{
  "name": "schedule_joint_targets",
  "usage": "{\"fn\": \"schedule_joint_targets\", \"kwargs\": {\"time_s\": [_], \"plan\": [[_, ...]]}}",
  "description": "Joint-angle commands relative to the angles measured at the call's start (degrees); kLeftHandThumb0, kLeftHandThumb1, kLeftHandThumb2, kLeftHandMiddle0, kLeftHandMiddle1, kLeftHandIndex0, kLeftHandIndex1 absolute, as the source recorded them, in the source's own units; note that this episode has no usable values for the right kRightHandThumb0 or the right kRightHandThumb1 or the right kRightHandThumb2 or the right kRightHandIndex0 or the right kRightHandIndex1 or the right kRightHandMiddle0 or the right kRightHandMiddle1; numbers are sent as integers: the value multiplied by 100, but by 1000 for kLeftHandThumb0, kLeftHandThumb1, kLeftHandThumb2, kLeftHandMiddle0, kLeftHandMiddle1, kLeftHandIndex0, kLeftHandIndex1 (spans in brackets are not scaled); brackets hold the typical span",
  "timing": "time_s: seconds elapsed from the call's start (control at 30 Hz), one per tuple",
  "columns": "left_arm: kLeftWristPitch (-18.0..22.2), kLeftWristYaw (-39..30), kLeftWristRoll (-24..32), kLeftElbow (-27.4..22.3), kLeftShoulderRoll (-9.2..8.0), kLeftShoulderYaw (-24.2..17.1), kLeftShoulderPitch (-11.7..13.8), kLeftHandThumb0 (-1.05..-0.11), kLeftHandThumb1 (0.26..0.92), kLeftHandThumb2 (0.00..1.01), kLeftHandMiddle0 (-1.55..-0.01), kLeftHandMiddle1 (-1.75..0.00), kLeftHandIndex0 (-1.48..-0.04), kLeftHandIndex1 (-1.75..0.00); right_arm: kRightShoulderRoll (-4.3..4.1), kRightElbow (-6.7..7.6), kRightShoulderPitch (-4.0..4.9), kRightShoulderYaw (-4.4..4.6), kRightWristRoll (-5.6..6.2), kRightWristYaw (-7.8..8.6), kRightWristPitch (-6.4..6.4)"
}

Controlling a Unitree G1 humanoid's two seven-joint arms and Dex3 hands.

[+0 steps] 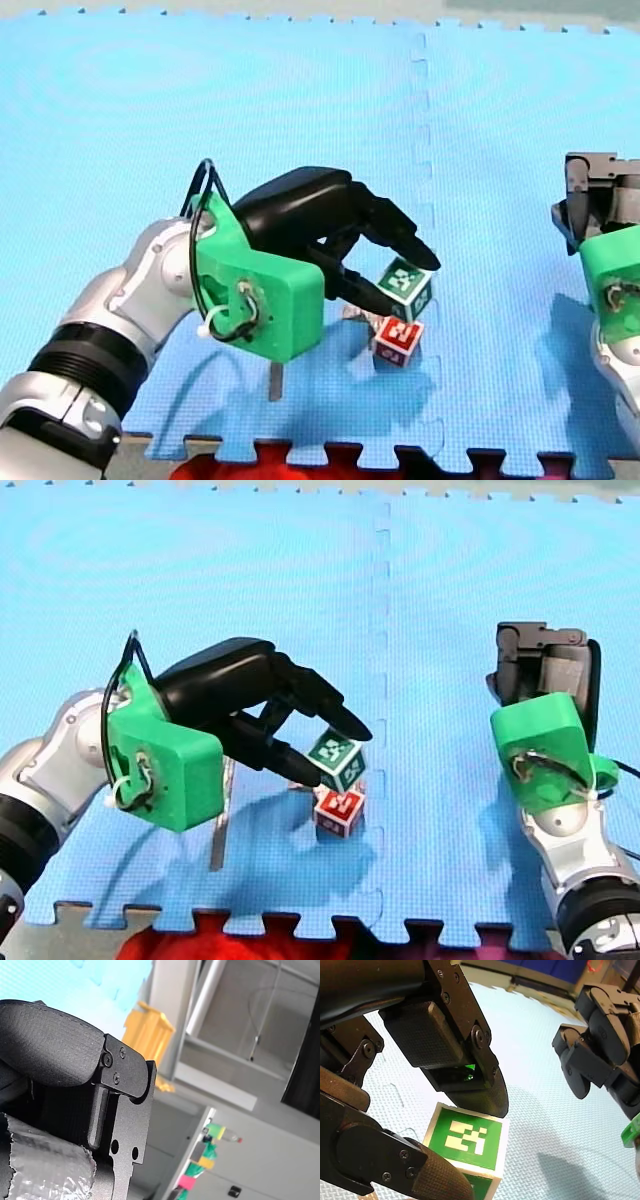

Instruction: Stack cube left

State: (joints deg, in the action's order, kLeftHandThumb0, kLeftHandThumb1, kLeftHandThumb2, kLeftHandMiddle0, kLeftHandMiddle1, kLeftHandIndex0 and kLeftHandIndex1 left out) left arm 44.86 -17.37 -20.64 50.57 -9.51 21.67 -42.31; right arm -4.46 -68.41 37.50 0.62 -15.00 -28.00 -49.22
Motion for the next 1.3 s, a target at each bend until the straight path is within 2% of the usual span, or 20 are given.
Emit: {"fn": "schedule_joint_targets", "kwargs": {"time_s": [0.0,0.17,0.4,0.67,0.87,1.1,1.27], "plan": [[38,17,-11,67,1,-10,-18,-517,824,1,-896,-1746,-1305,-13,-38,27,-3,-9,2,-43,-28],[46,97,-134,176,11,35,-55,-516,822,0,-900,-1746,-1307,-13,-54,99,-19,-15,-4,-91,-57],[-66,211,-341,270,48,114,-88,-514,822,0,-904,-1746,-1298,-6,-117,159,-68,-37,2,-127,-68],[-71,271,-344,319,76,96,-90,-502,819,0,-900,-1746,-1296,-5,-131,200,-68,-31,-16,-149,-61],[-42,258,-331,295,52,87,-78,-500,817,0,-902,-1746,-1297,-4,-110,277,-80,0,-62,-217,-52],[73,324,-368,545,105,117,-137,-496,817,0,-904,-1746,-1293,-2,-124,335,-91,48,-167,-390,36],[191,309,-366,700,120,128,-186,-494,819,1,-901,-1746,-1288,0,-118,357,-101,57,-193,-443,68]]}}
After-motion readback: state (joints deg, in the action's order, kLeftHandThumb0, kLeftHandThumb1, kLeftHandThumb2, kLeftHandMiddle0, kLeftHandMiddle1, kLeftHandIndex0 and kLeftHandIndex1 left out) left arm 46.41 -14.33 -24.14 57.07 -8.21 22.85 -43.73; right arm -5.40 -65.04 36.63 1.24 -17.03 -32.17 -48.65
